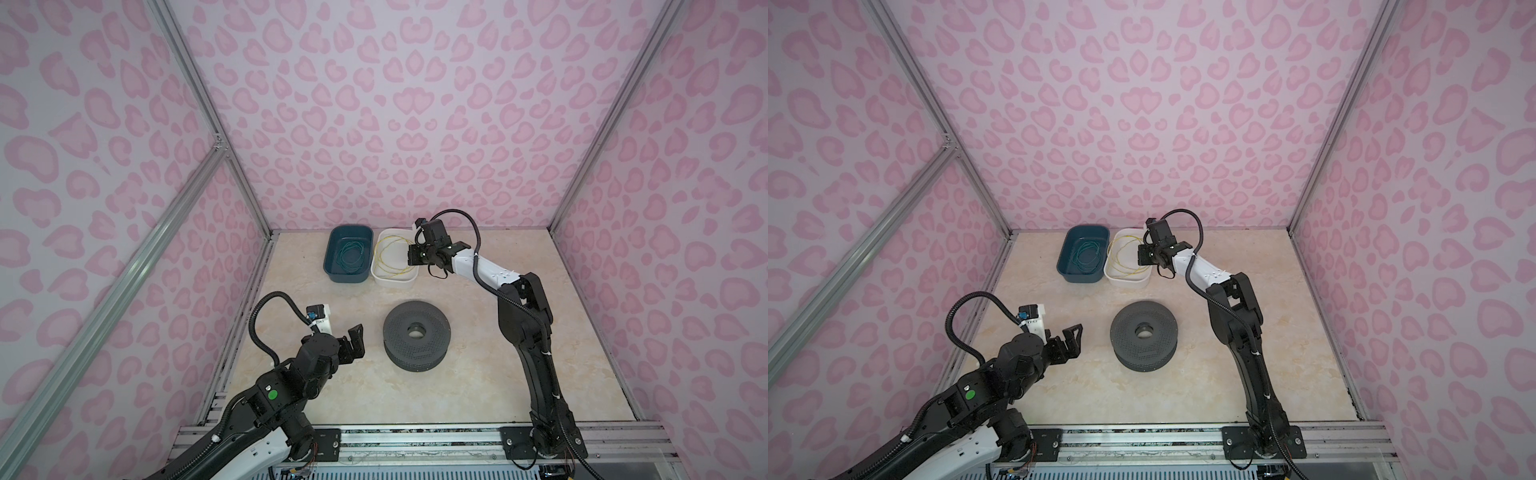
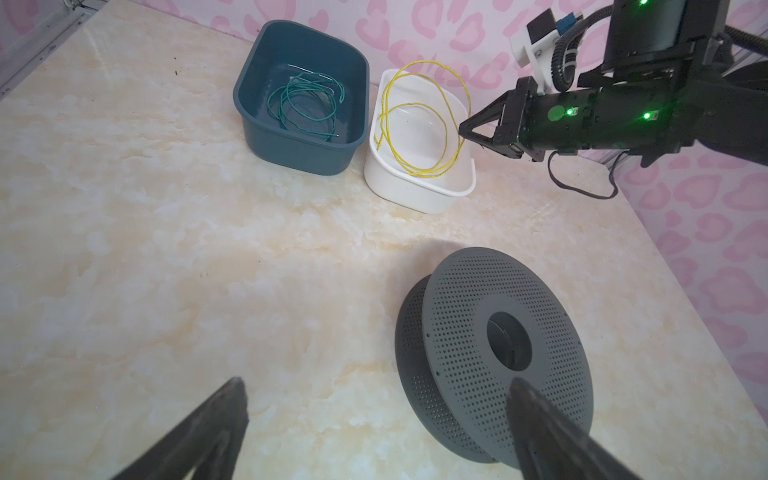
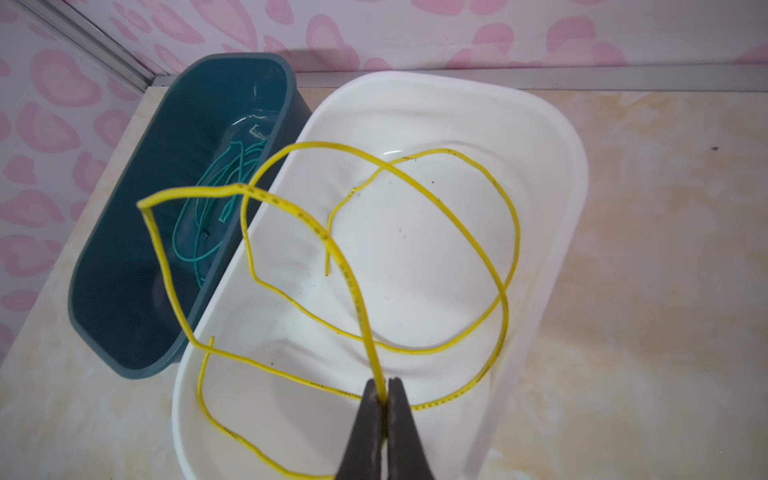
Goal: Wrap the cables
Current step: 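Grasp the yellow wire in the white tub with the right gripper and lift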
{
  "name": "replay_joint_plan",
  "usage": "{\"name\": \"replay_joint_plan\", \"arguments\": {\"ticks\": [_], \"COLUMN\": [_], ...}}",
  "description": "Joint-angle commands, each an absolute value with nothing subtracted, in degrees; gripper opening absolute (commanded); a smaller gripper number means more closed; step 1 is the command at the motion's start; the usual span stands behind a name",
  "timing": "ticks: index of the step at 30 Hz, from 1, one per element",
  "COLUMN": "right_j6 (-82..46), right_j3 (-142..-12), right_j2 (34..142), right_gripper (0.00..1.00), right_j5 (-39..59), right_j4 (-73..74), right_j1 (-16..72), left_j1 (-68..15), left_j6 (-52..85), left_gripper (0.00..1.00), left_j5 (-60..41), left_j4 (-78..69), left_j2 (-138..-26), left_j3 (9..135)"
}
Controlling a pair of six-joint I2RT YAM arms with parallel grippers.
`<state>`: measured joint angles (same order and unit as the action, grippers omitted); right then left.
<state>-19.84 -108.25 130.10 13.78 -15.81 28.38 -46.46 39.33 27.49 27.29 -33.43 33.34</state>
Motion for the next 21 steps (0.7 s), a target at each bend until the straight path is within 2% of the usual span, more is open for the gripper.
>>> {"name": "replay_joint_plan", "arguments": {"ticks": [1, 9, 21], "right_j6": [-18.38, -17.60, -19.10], "right_j3": [-105.82, -103.73, -98.90], "right_j2": [126.90, 120.76, 112.51], "right_gripper": [0.02, 0.00, 0.00], "right_j5": [14.41, 13.35, 15.88], "right_j4": [-13.27, -12.80, -10.39], "right_j1": [28.36, 28.32, 28.36], "left_j1": [-46.29, -46.27, -45.88], "left_j6": [37.88, 37.27, 36.48], "left_gripper": [0.98, 0.98, 0.98], "left_j5": [28.29, 28.45, 29.31], "left_j4": [26.41, 26.39, 28.04], "left_j2": [-34.40, -36.30, -32.18], "left_j3": [34.88, 36.33, 36.59]}}
